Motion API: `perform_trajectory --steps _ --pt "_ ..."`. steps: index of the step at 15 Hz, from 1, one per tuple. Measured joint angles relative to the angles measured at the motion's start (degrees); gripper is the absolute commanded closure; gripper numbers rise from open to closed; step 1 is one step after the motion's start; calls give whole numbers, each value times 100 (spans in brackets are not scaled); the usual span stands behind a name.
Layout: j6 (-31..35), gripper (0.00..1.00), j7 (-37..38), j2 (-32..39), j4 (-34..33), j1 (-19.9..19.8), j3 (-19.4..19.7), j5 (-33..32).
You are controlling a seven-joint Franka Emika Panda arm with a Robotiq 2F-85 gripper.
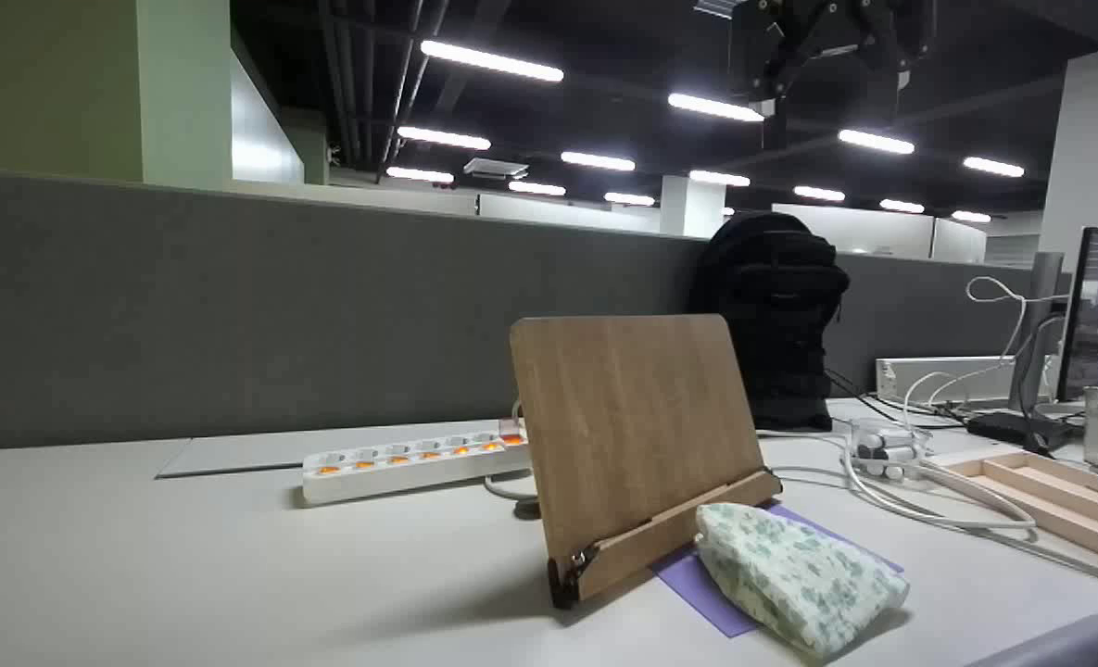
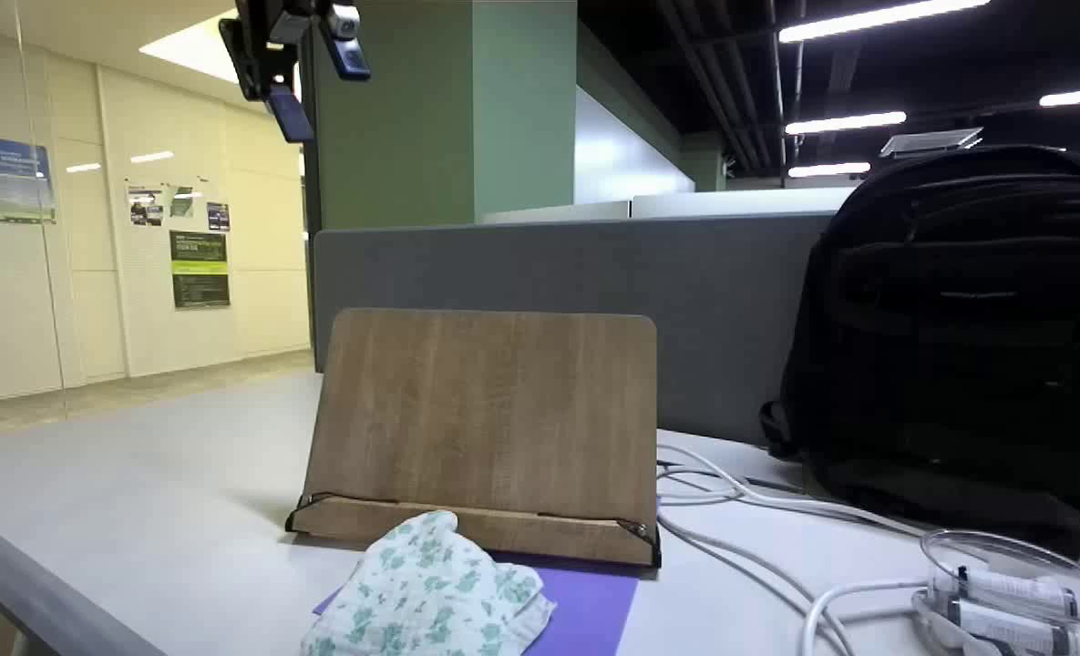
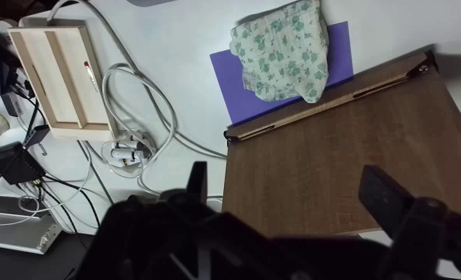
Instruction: Hang the cloth on the desk pad
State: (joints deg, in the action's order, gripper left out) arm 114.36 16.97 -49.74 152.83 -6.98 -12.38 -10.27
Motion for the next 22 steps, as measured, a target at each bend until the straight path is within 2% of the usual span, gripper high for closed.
perform_trajectory --steps 15,19,22 --pt "4 0 25 56 41 -10 24 -9" --pt "264 0 -2 428 313 -29 230 -2" --pt "715 0 -70 941 565 -30 464 -2"
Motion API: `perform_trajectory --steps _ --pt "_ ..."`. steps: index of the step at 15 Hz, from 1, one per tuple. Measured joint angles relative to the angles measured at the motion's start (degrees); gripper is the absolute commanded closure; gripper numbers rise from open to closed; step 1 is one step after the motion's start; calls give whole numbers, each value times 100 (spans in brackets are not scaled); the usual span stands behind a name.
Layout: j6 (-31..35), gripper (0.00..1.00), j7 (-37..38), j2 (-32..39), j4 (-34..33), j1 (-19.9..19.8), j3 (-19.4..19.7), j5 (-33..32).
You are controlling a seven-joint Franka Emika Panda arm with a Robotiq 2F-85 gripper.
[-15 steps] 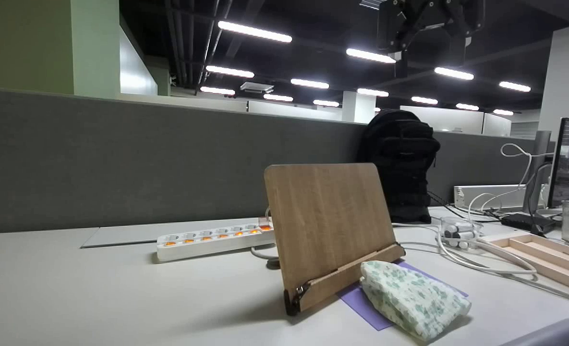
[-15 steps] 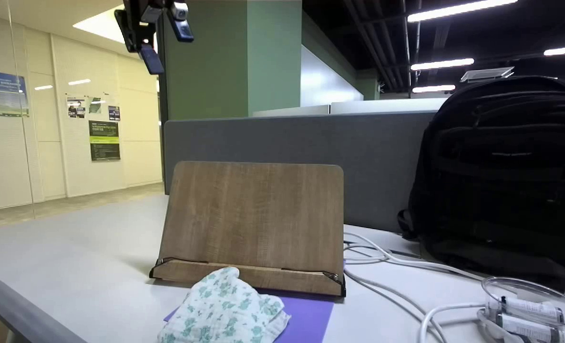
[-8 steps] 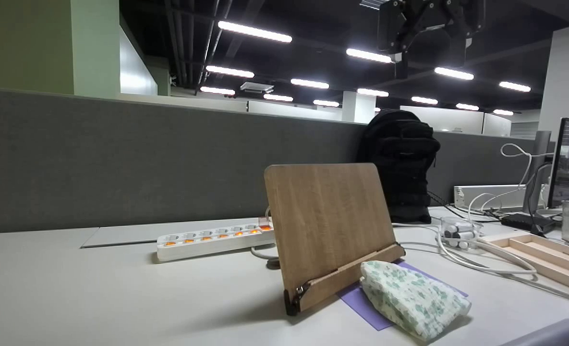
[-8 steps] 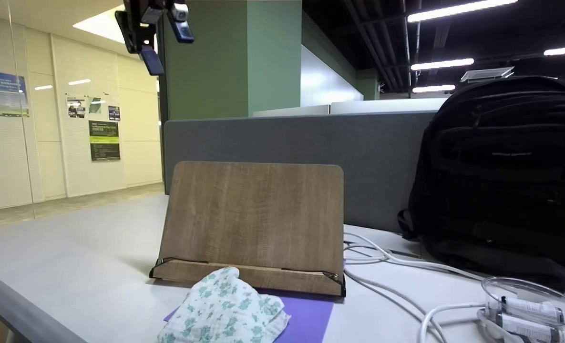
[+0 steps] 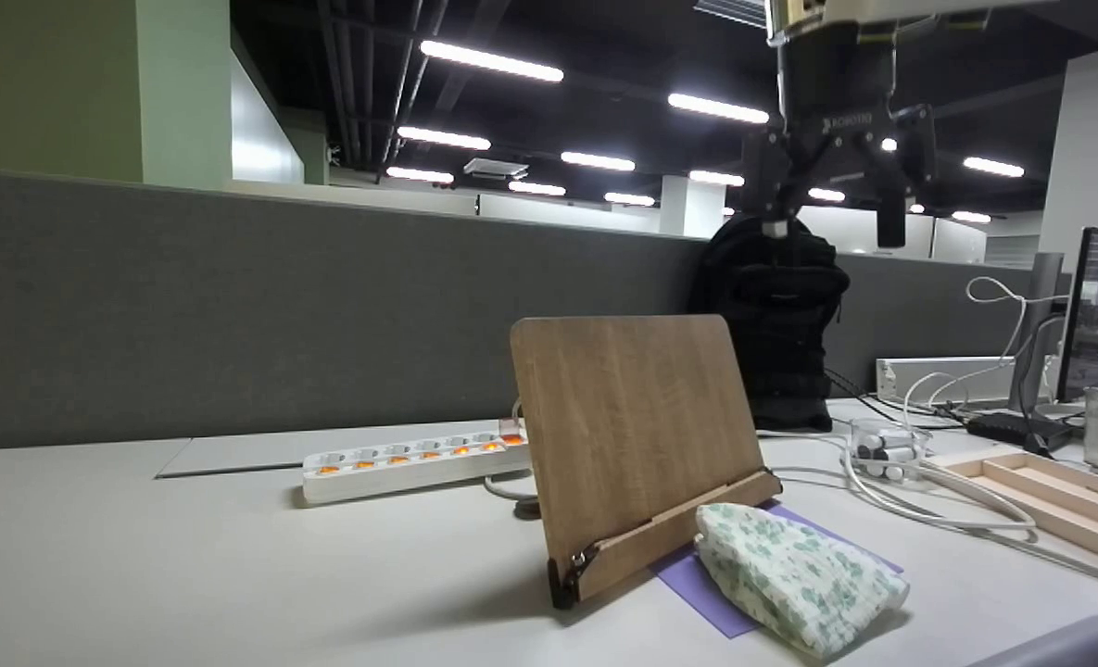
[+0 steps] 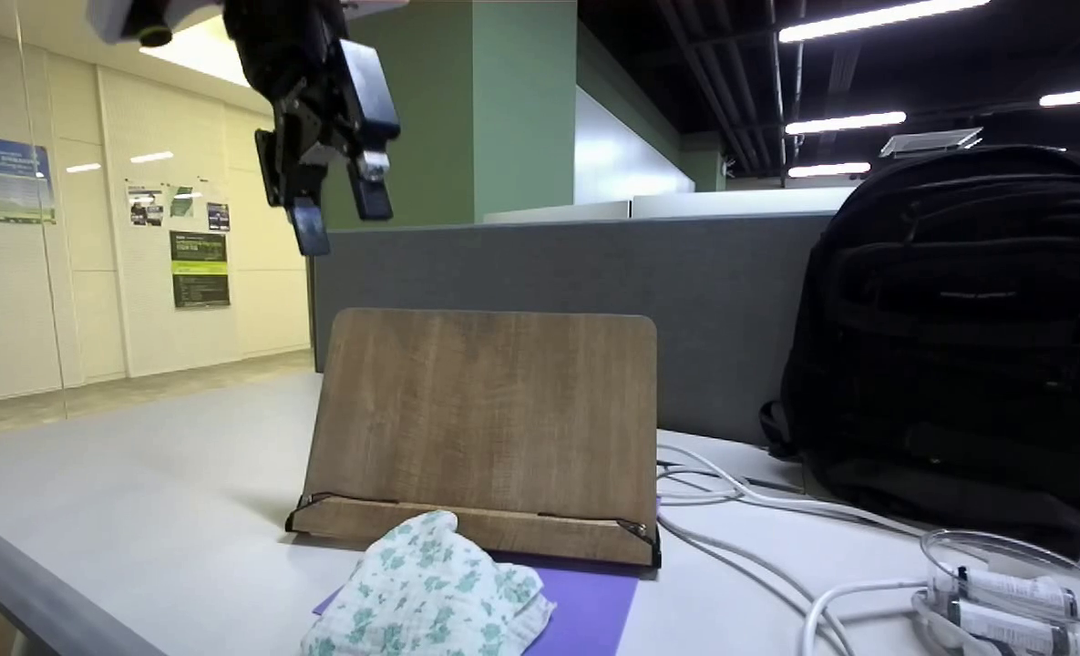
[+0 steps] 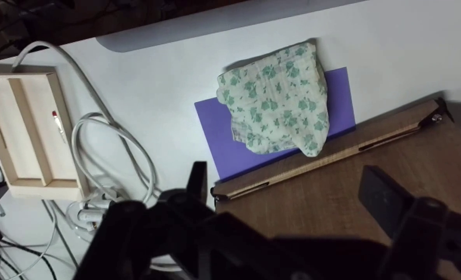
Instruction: Hang the cloth on the desk pad
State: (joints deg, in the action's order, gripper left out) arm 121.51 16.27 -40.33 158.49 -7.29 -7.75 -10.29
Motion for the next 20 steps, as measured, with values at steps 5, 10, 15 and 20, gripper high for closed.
perform_trajectory --steps 5,10,15,20 --pt "1087 0 -25 1099 132 -37 223 -5" --pt "2272 0 -34 2184 135 -116 289 -9" --pt "2955 0 -82 3148 134 -122 428 -14" --pt "3314 0 -55 3831 115 -96 585 -222"
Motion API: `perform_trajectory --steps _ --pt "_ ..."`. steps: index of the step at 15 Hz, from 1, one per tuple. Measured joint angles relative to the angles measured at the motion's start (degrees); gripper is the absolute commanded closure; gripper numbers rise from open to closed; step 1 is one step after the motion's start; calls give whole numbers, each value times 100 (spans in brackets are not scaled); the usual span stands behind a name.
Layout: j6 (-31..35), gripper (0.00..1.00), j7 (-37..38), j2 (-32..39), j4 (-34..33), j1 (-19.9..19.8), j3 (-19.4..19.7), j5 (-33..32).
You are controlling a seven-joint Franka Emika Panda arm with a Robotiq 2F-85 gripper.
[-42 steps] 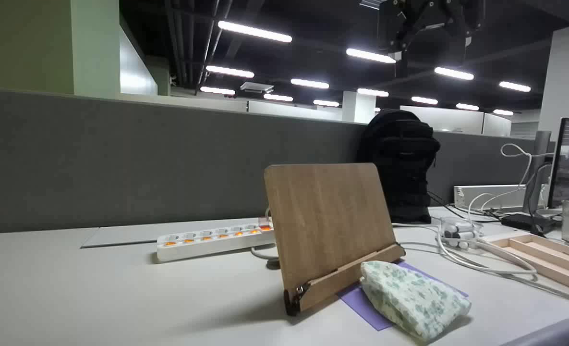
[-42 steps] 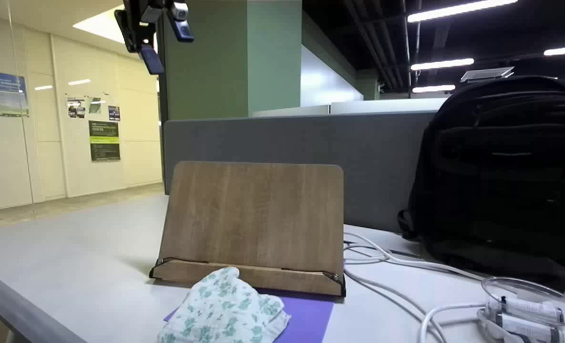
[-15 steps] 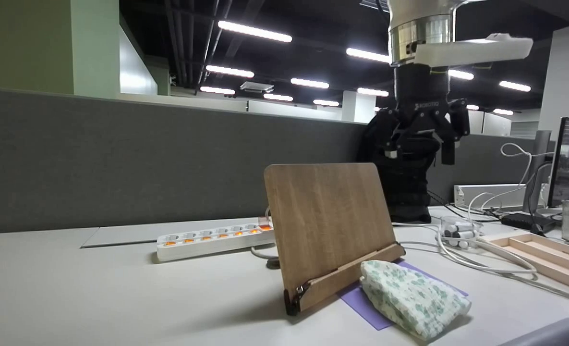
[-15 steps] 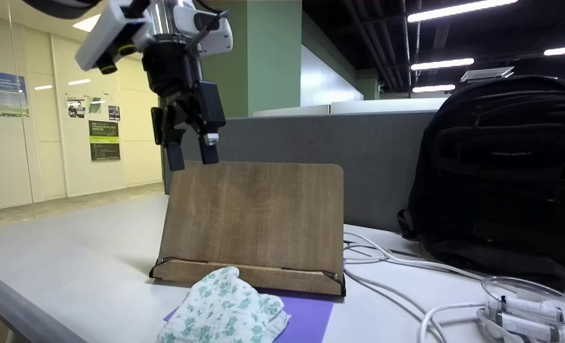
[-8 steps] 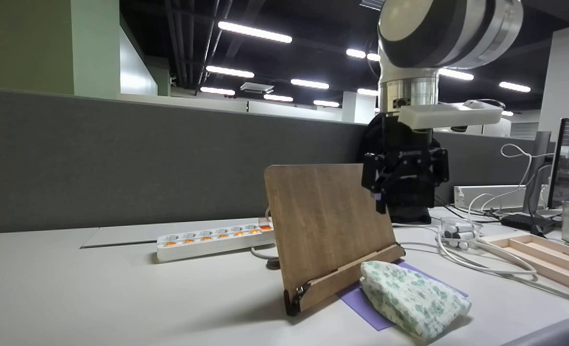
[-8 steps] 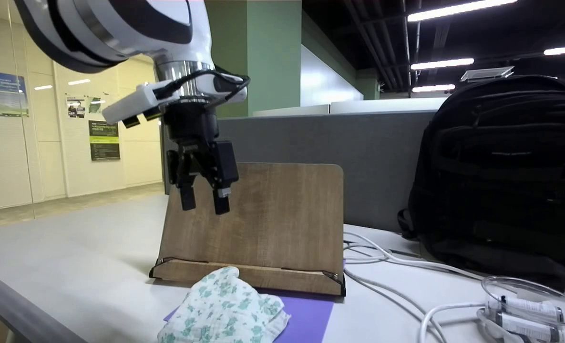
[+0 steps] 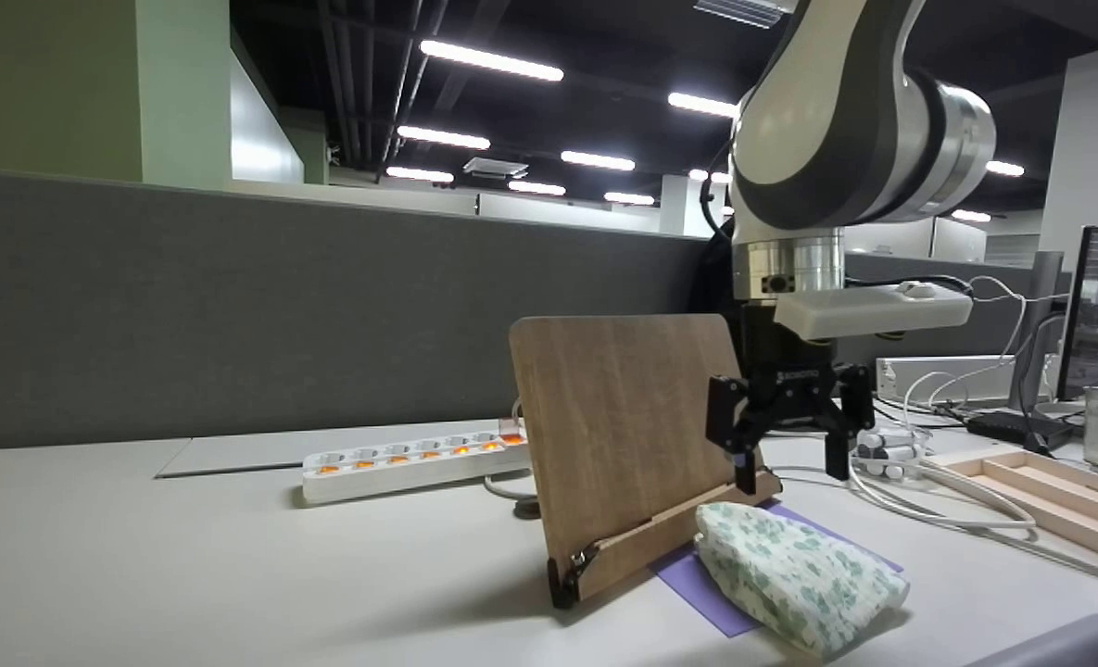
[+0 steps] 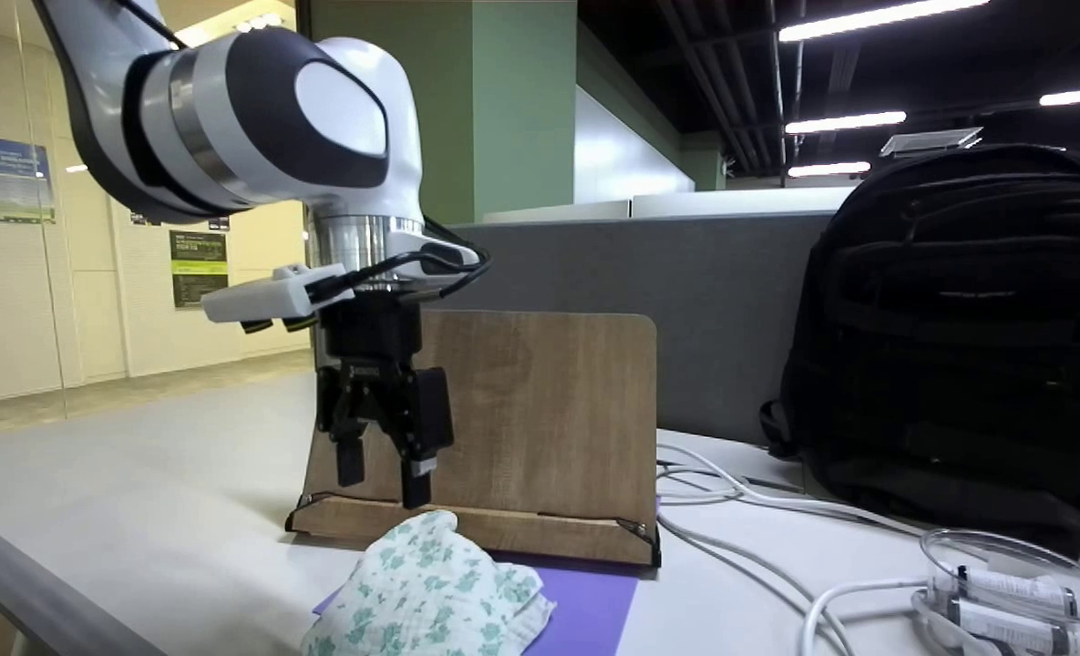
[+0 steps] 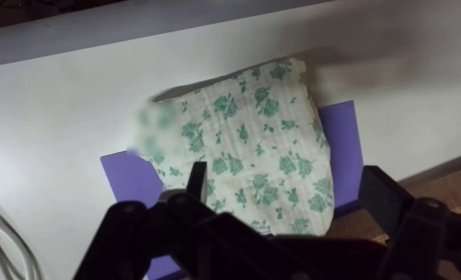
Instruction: Hang the cloth on the desk pad
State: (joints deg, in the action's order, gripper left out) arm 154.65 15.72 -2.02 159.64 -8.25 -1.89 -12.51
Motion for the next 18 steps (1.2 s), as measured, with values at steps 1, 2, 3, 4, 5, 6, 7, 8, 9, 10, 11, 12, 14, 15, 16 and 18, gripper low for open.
perform_trajectory --steps 1,2,3,4,5,6,7,8,9,10,11,12,14,15,16,18 --pt "0 0 -16 25 -7 21 26 7" --pt "0 0 -16 19 -12 35 33 7" --pt "0 0 -16 9 -13 49 33 8" --pt "0 0 -16 10 -13 66 44 8" --pt "-4 0 -16 19 -13 84 66 -15" --pt "-24 0 -16 28 -14 103 90 -16" --pt "-44 0 -22 40 -14 116 108 -6" --pt "-64 0 -28 52 -14 130 123 -6" --pt "-75 0 -28 64 -15 151 138 -14" --pt "-81 0 -27 76 -19 170 154 -47" --pt "-85 0 -18 93 -29 182 169 -122" --pt "-87 0 -6 116 -47 187 175 -209" --pt "-87 0 25 193 -91 197 184 -400" --pt "-84 0 53 247 -115 211 187 -509" --pt "-81 0 98 311 -140 231 191 -627" --pt "-55 0 202 487 -193 307 213 -837"
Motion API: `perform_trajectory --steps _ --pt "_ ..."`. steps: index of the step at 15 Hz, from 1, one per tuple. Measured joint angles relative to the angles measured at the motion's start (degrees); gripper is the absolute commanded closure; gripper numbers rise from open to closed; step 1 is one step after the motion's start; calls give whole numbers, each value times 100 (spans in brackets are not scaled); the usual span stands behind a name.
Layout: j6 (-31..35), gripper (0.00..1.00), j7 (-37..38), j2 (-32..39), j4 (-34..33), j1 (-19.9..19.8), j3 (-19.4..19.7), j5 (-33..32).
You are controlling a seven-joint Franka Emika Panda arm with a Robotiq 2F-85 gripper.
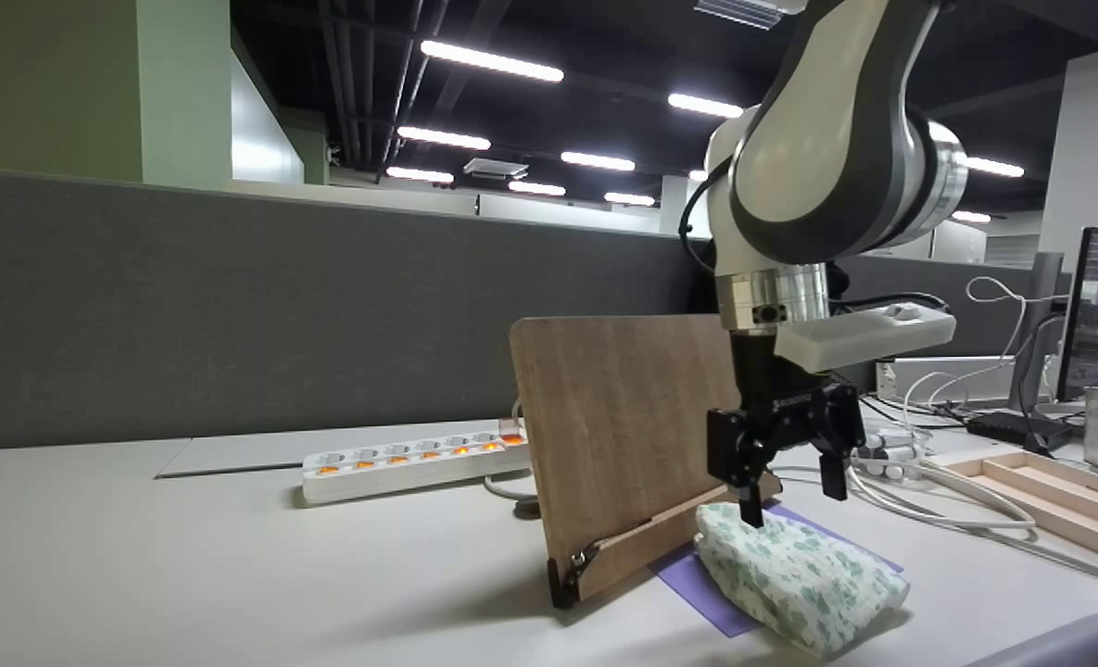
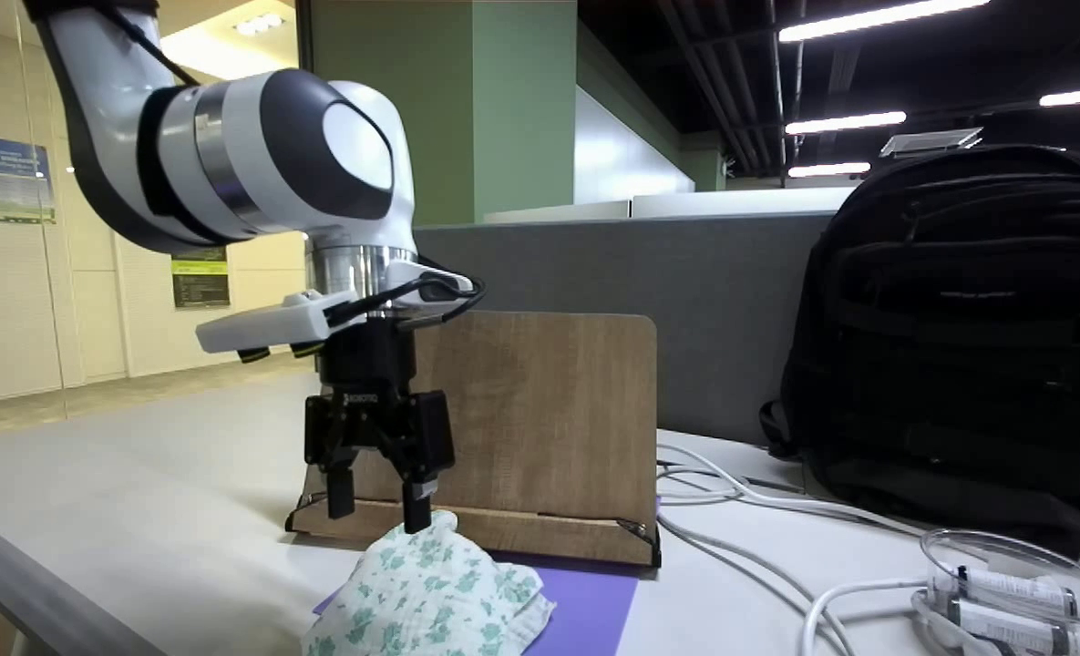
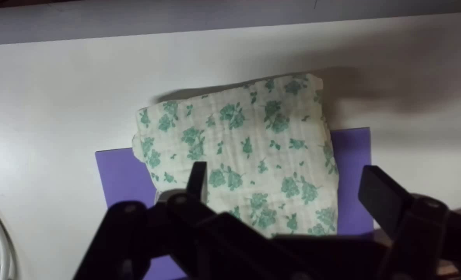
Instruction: Hang the cloth on the desk pad
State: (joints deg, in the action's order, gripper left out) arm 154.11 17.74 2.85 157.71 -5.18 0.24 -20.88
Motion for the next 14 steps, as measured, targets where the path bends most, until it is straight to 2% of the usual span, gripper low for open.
perform_trajectory --steps 4,6,14 --pt "161 0 254 441 -148 289 125 -278" --pt "210 26 425 638 -250 479 262 -439" --pt "324 81 614 1149 -570 1029 865 -602"
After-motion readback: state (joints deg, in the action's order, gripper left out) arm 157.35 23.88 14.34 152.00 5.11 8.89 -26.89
